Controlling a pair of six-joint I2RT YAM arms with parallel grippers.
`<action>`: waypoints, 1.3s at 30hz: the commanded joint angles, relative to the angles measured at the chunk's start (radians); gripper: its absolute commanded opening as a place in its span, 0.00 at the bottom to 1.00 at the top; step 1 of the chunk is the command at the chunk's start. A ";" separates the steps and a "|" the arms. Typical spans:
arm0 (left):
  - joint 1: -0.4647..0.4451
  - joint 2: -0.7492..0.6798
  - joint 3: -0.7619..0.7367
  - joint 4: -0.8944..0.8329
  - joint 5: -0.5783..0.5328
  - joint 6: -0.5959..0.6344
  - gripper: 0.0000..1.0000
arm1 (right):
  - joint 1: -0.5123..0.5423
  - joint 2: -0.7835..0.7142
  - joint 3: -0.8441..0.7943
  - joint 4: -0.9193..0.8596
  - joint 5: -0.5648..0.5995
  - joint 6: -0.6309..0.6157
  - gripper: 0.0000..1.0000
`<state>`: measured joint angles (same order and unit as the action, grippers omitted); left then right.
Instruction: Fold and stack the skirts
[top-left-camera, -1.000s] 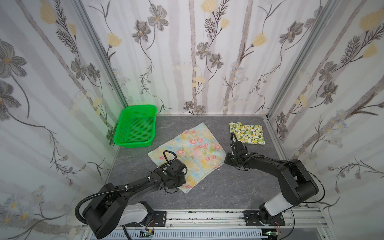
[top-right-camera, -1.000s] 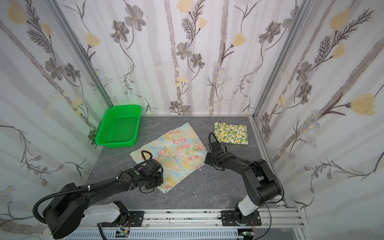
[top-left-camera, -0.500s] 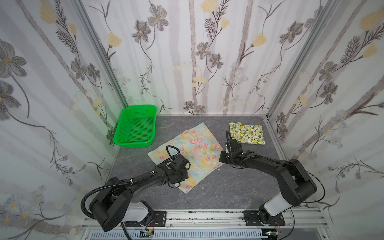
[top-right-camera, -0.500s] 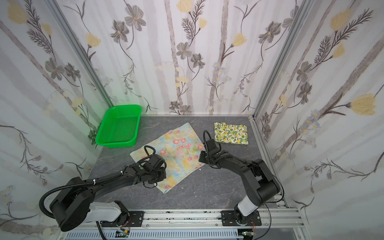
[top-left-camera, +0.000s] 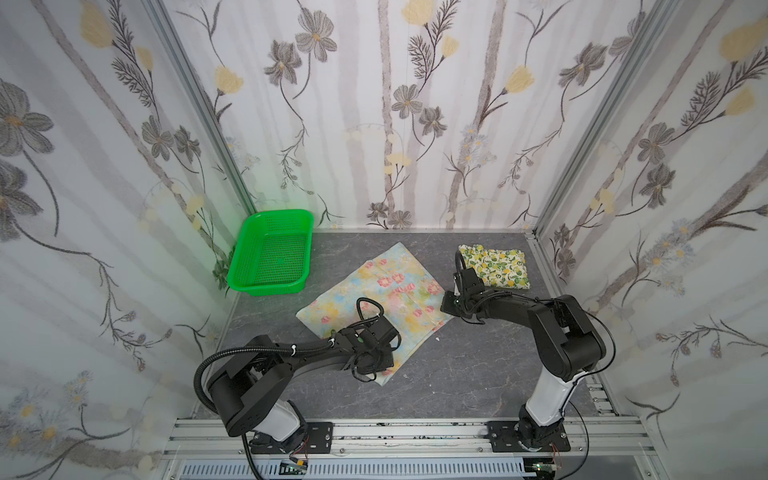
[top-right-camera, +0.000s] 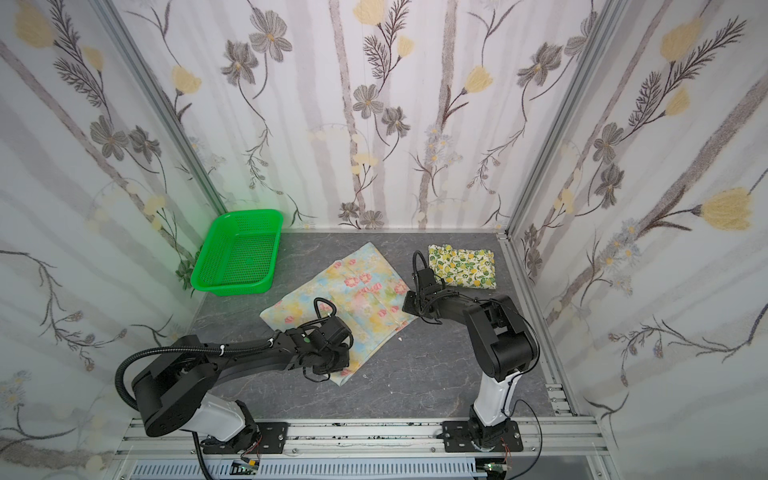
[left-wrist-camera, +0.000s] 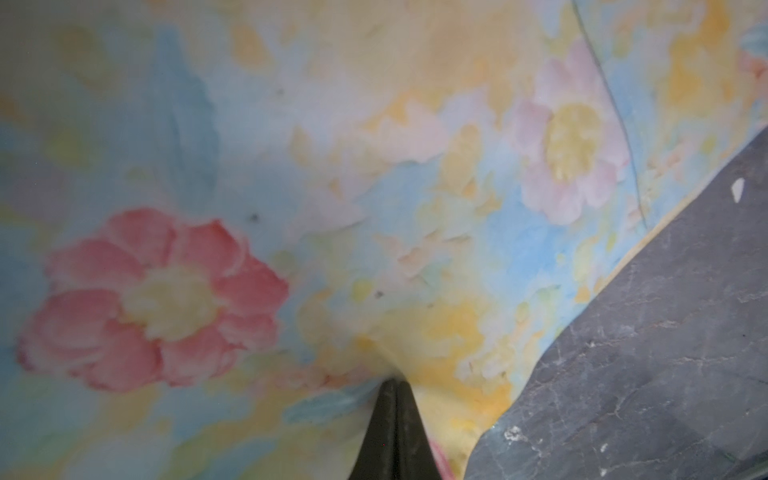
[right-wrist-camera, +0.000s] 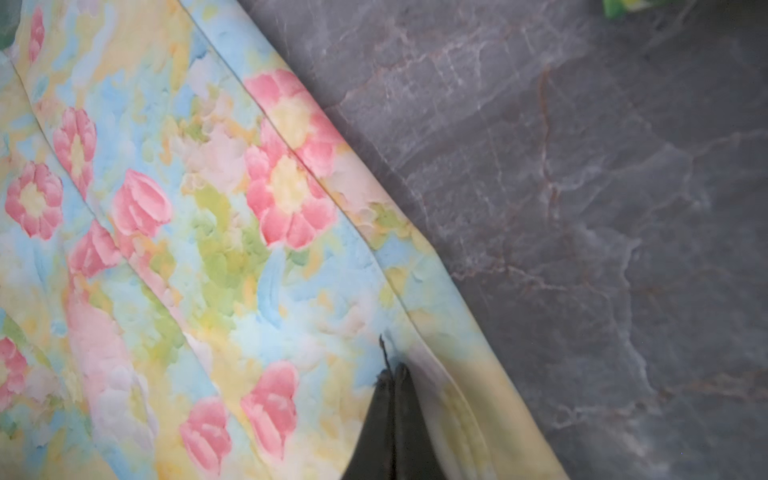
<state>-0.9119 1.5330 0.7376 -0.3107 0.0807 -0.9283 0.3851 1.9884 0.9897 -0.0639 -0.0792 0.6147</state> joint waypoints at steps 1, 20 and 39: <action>-0.034 0.066 0.051 0.039 0.005 -0.028 0.00 | -0.013 0.036 0.038 0.001 0.001 -0.034 0.00; 0.284 -0.338 -0.104 0.051 -0.082 0.001 0.00 | 0.083 -0.378 -0.149 -0.033 0.001 -0.012 0.00; 0.753 -0.421 -0.295 0.024 0.182 0.129 0.14 | 0.606 -0.314 -0.226 -0.022 -0.127 0.114 0.00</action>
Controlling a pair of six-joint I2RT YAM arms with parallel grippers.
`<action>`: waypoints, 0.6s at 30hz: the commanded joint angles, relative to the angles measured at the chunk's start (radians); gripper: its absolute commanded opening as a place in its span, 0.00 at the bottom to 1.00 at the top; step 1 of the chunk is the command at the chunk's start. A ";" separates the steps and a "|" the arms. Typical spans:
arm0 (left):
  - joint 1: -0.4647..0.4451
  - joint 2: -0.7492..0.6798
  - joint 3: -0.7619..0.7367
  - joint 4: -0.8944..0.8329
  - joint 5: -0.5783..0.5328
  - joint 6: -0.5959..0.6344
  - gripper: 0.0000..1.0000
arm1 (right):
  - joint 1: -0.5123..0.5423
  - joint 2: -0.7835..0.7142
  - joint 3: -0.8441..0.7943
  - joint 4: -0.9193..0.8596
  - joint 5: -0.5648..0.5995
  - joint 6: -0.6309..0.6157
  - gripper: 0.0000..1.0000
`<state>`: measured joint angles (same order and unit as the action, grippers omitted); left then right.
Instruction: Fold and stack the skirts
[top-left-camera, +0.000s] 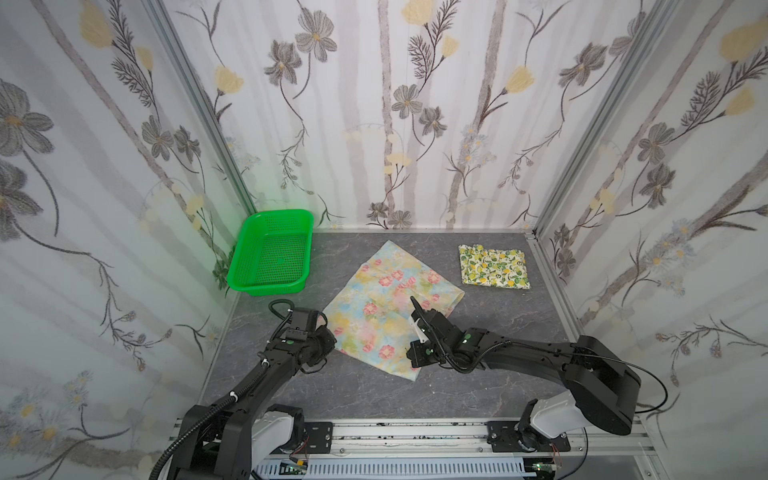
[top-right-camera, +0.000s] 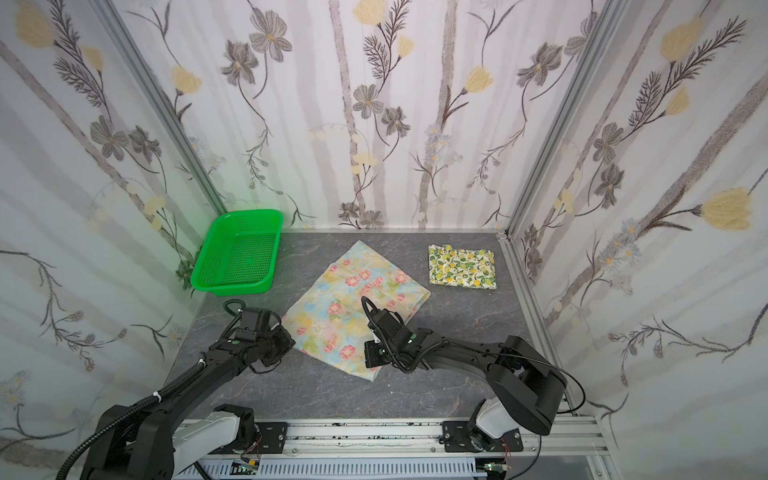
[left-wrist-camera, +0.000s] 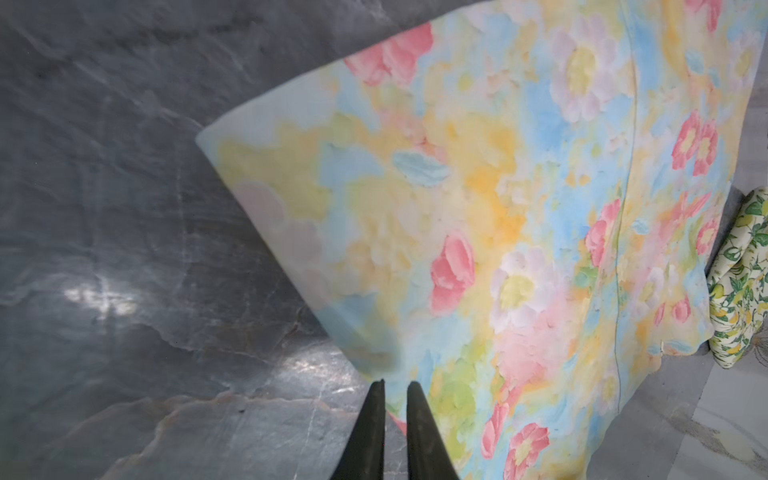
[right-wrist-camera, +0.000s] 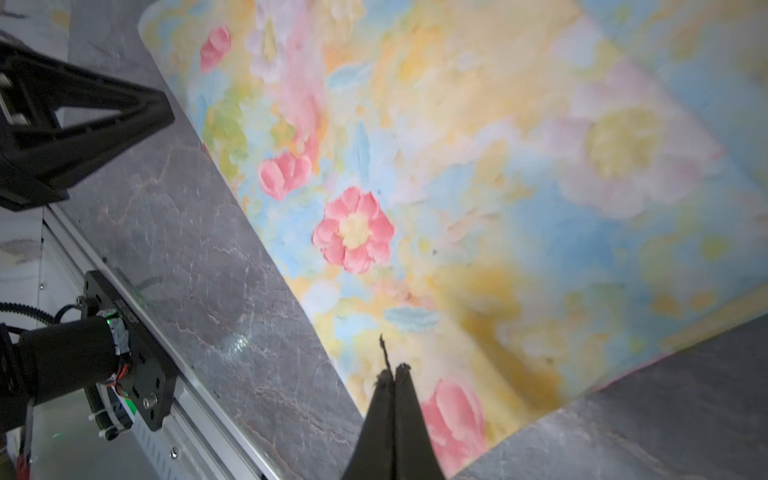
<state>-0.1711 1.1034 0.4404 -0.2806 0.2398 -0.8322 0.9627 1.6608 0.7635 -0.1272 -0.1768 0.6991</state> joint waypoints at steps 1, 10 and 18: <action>0.018 0.013 0.007 -0.006 0.017 0.038 0.14 | 0.040 0.020 0.001 0.038 -0.035 0.027 0.00; 0.056 0.065 0.018 -0.009 -0.037 0.073 0.11 | 0.090 0.071 -0.003 -0.040 -0.085 0.033 0.00; 0.065 0.060 0.026 -0.012 -0.059 0.079 0.08 | 0.094 0.062 -0.053 -0.022 -0.140 0.065 0.00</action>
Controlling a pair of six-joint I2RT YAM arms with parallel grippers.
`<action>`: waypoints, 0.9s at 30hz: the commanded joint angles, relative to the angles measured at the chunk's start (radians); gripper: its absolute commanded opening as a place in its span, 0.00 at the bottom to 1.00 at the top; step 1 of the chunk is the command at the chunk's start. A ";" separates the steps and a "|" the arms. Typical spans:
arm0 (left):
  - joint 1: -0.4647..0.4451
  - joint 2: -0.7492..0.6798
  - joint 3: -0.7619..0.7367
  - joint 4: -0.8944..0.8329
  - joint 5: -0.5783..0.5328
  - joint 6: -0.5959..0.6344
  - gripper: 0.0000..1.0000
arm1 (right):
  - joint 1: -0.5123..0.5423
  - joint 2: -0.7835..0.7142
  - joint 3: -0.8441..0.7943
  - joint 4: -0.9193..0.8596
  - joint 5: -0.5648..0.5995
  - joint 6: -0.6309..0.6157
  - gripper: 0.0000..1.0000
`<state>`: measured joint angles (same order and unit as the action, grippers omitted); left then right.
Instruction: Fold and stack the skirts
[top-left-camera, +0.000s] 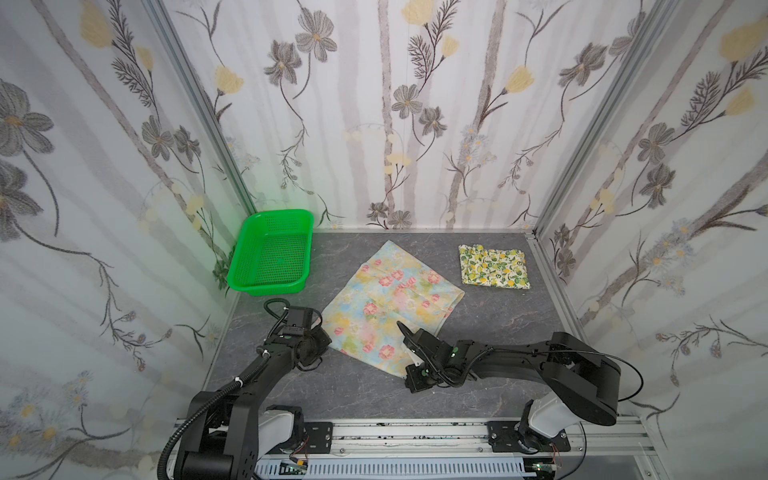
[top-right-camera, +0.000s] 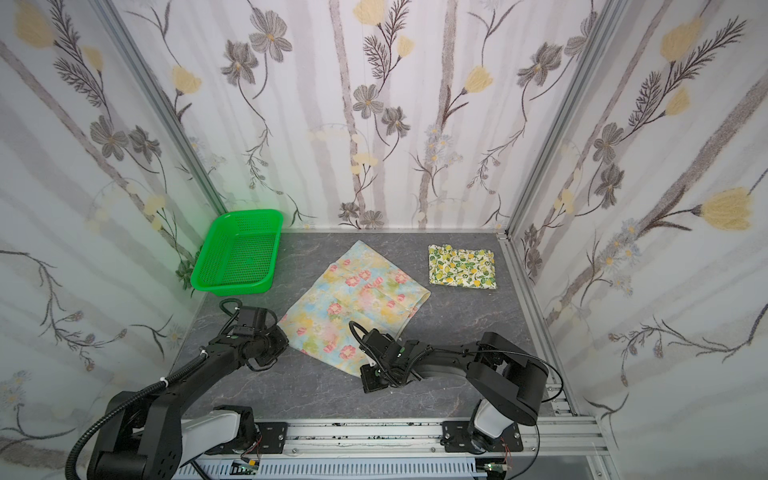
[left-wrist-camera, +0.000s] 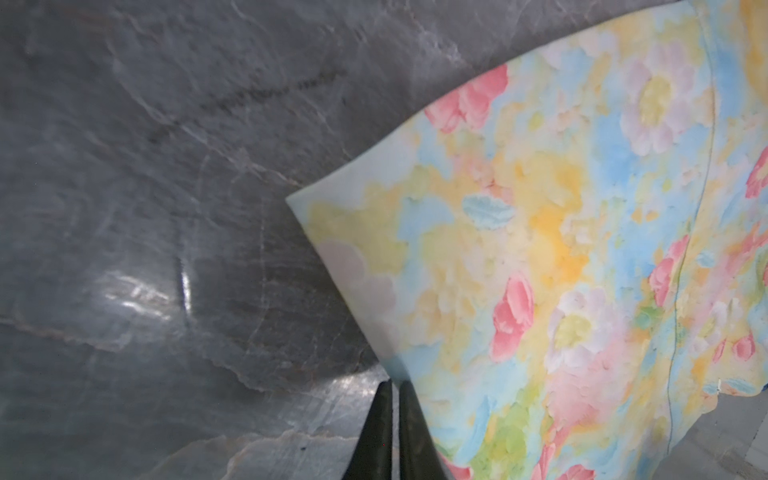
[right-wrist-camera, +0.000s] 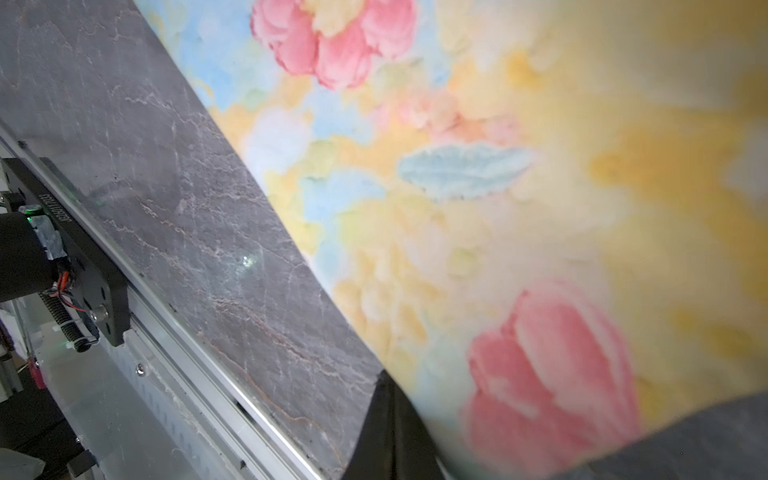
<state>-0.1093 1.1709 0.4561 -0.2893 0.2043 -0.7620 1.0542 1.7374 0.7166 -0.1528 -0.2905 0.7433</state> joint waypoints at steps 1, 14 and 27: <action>0.003 -0.014 0.012 -0.004 -0.021 0.007 0.08 | 0.002 -0.032 -0.003 0.002 -0.027 0.021 0.00; 0.003 0.006 0.099 0.007 -0.050 0.023 0.09 | -0.049 -0.036 0.084 -0.002 -0.008 -0.010 0.00; 0.003 0.221 0.131 0.076 -0.148 0.065 0.02 | -0.066 -0.015 -0.015 0.015 0.010 0.016 0.00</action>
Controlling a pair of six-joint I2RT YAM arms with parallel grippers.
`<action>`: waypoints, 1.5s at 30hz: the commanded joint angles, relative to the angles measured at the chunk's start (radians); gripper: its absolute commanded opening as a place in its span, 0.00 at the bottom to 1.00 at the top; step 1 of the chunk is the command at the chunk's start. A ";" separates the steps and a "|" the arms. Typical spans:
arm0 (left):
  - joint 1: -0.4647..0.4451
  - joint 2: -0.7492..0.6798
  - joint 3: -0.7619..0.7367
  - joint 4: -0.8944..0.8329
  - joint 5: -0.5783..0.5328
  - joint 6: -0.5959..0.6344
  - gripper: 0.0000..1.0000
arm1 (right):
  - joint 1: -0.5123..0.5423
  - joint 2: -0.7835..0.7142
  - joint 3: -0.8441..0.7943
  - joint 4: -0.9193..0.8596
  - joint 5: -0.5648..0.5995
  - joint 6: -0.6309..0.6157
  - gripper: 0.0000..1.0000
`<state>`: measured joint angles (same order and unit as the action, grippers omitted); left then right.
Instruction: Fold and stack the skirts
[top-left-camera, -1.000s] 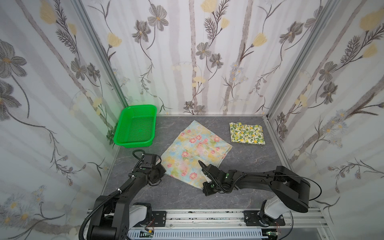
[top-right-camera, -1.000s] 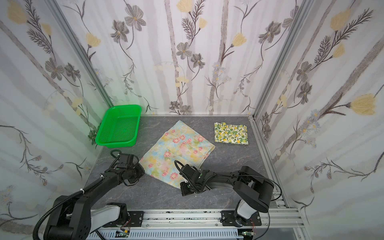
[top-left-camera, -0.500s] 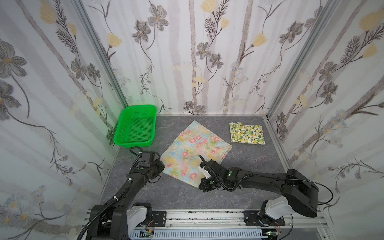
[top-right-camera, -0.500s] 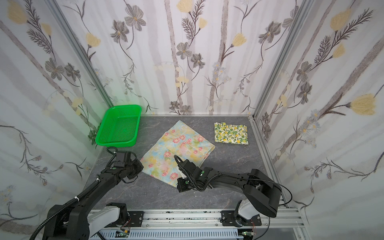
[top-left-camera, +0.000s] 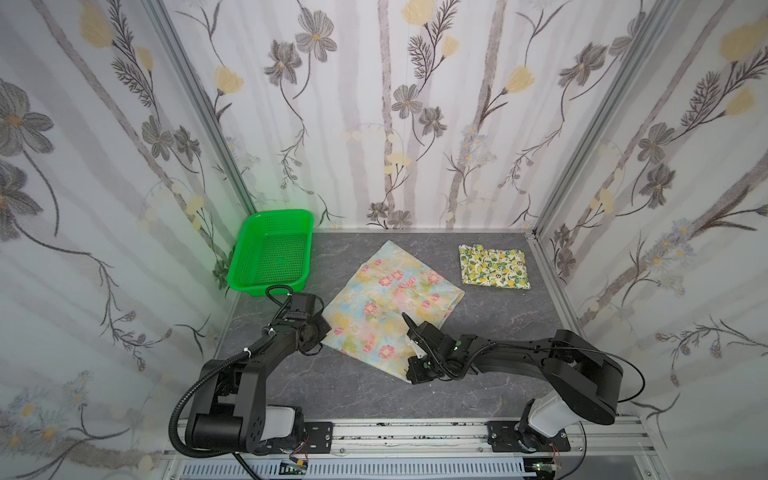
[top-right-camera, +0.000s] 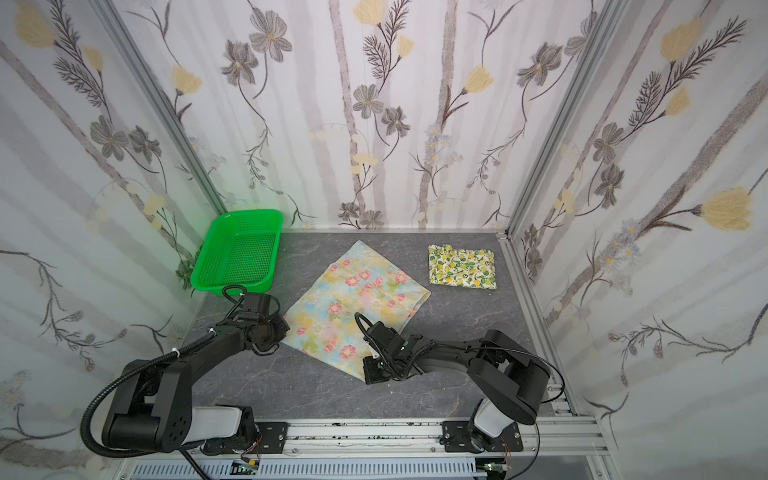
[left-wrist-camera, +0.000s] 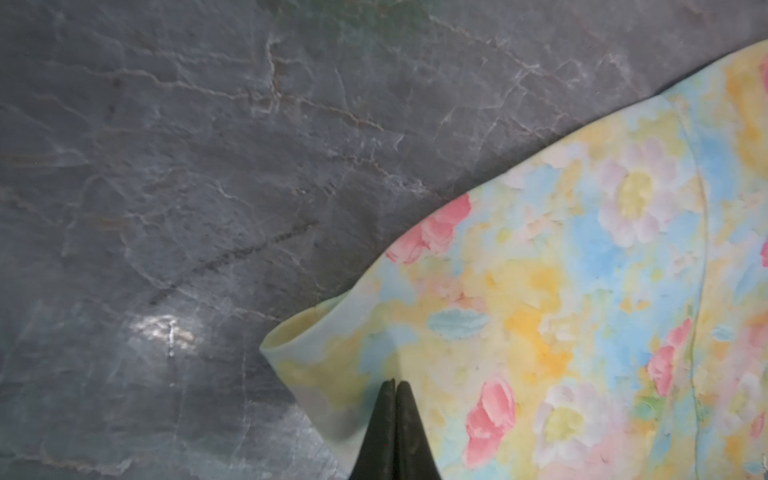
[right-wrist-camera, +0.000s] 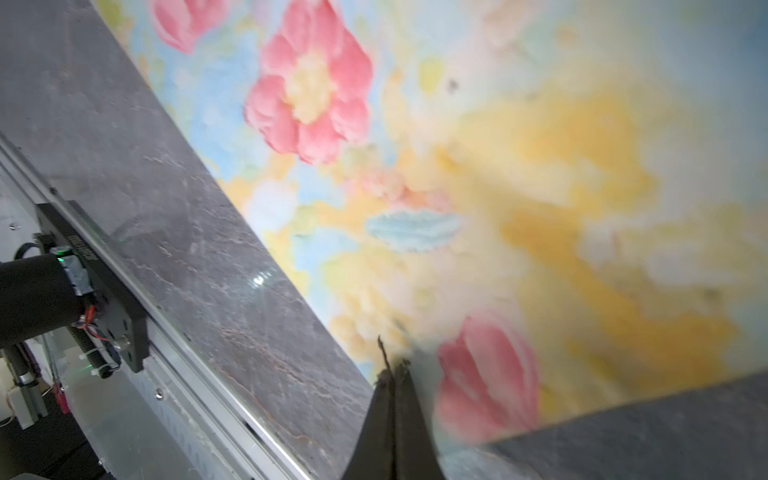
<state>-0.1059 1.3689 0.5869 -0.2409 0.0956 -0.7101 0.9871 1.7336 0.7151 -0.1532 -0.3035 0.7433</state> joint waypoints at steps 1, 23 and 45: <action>0.000 0.032 -0.002 0.028 -0.046 0.017 0.02 | 0.001 -0.016 -0.020 0.016 0.021 0.019 0.00; 0.011 -0.169 -0.007 -0.130 -0.079 0.024 0.67 | 0.008 -0.180 0.068 -0.211 0.184 -0.081 0.36; 0.043 0.016 0.052 -0.132 -0.142 0.085 0.36 | 0.003 -0.117 0.081 -0.167 0.135 -0.072 0.25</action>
<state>-0.0643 1.3800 0.6289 -0.3698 -0.0166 -0.6346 0.9920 1.5894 0.7856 -0.3504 -0.1631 0.6720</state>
